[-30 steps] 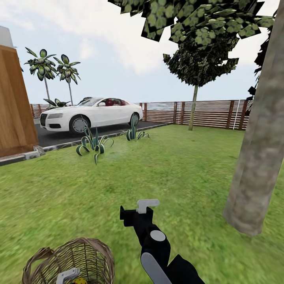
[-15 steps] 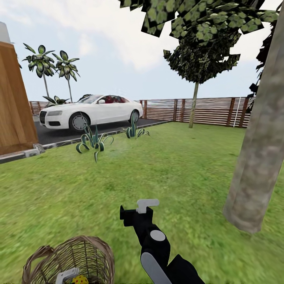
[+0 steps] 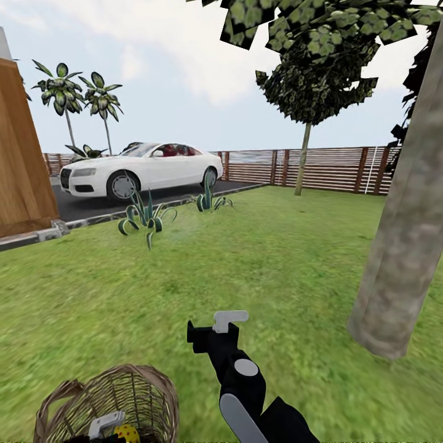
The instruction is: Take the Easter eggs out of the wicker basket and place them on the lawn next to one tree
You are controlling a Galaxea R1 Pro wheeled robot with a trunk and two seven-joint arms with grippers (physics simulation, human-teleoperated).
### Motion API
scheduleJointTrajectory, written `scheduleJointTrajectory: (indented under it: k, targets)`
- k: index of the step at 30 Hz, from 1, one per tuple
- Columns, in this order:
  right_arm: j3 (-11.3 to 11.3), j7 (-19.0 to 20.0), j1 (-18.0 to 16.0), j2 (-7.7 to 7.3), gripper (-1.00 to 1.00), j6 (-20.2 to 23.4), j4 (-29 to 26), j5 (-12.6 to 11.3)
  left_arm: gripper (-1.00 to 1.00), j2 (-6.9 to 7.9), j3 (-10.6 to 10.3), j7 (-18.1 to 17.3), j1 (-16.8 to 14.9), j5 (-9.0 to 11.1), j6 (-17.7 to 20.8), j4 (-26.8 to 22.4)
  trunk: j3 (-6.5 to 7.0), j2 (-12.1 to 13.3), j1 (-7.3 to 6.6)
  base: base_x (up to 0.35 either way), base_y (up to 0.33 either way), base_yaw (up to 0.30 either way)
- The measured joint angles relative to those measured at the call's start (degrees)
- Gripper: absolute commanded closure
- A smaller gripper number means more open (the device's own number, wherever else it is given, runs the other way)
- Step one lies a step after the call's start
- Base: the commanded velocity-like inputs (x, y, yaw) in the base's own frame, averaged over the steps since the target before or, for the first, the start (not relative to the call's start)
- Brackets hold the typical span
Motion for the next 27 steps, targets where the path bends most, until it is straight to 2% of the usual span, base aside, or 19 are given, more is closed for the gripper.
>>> scheduleJointTrajectory:
  k: [8,18,23,27]
  targets:
    - [0.0,0.0,0.0,-0.03,-1.0,0.0,0.0,0.0,-1.0,0.03,0.0,0.0,-0.1,0.1,2.5,-3.2,-0.69,0.0,0.0,0.0,0.0,0.0]
    - [0.0,0.0,0.0,-0.03,-1.0,0.0,0.0,0.0,-1.0,0.08,0.1,0.1,-0.2,0.3,3.0,-4.6,-1.55,0.0,0.0,0.0,0.0,0.0]
    - [0.0,0.0,0.0,-0.03,-1.0,0.0,0.0,0.0,-1.0,0.11,0.2,0.2,-0.2,2.6,2.9,-4.7,-1.98,0.0,0.0,0.0,0.0,0.0]
    - [0.0,0.0,0.0,-0.03,-1.0,0.0,0.0,0.0,-1.0,0.11,0.2,0.3,-0.2,3.5,2.8,-4.7,-2.33,0.0,0.0,0.0,0.0,0.0]
